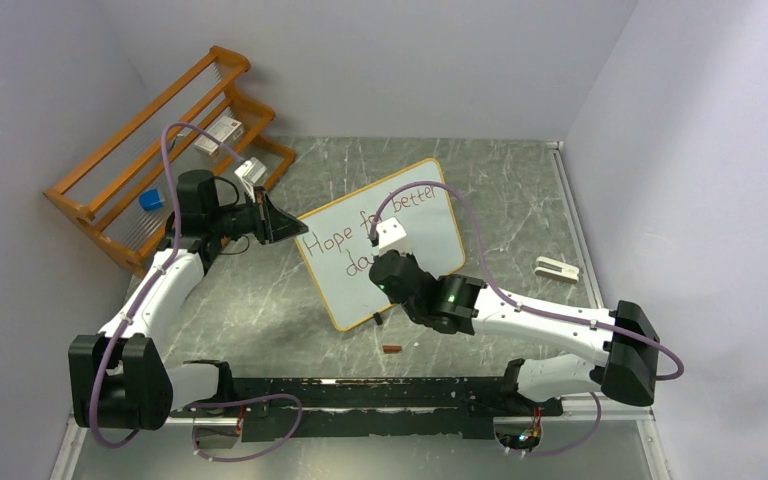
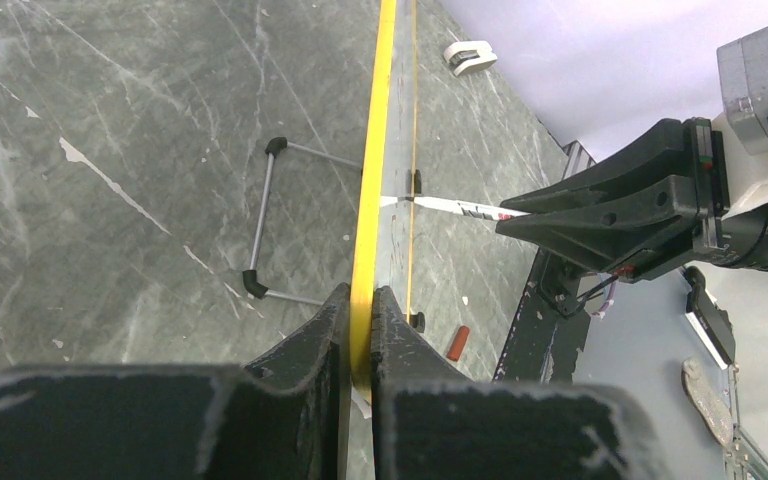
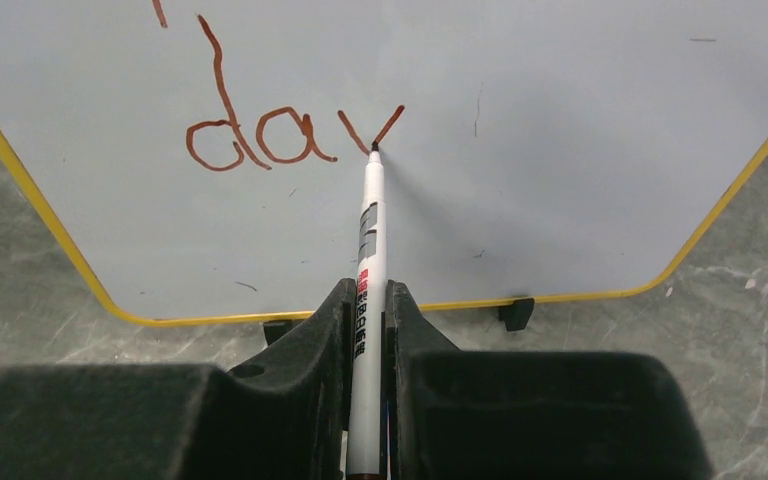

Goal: Write a sentence on the whiteboard

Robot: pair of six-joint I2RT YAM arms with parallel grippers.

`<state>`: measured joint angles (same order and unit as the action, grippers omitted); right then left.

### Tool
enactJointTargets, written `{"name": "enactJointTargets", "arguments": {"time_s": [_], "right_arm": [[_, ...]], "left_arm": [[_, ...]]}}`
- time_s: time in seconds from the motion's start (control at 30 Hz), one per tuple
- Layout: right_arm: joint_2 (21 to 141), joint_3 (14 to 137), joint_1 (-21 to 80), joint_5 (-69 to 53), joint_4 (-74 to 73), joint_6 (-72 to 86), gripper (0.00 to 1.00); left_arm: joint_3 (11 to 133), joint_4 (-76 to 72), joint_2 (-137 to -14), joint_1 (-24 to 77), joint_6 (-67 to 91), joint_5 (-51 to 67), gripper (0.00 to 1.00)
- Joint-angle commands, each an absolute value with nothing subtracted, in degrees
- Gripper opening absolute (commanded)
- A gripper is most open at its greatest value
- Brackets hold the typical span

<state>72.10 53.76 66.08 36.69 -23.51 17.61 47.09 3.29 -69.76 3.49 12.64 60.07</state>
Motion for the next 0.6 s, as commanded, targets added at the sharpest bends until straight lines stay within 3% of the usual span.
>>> {"name": "enactJointTargets", "arguments": {"time_s": [0.0, 0.57], "right_arm": [[73.1, 54.05, 66.34, 34.1, -24.98, 19.28, 0.0], [73.92, 54.48, 69.14, 32.63, -28.24, 21.25, 0.0]], "left_arm": [[45.41, 8.79, -72.16, 4.75, 8.73, 54.76, 0.05], [45.35, 8.68, -72.07, 4.75, 8.73, 54.76, 0.05]]}}
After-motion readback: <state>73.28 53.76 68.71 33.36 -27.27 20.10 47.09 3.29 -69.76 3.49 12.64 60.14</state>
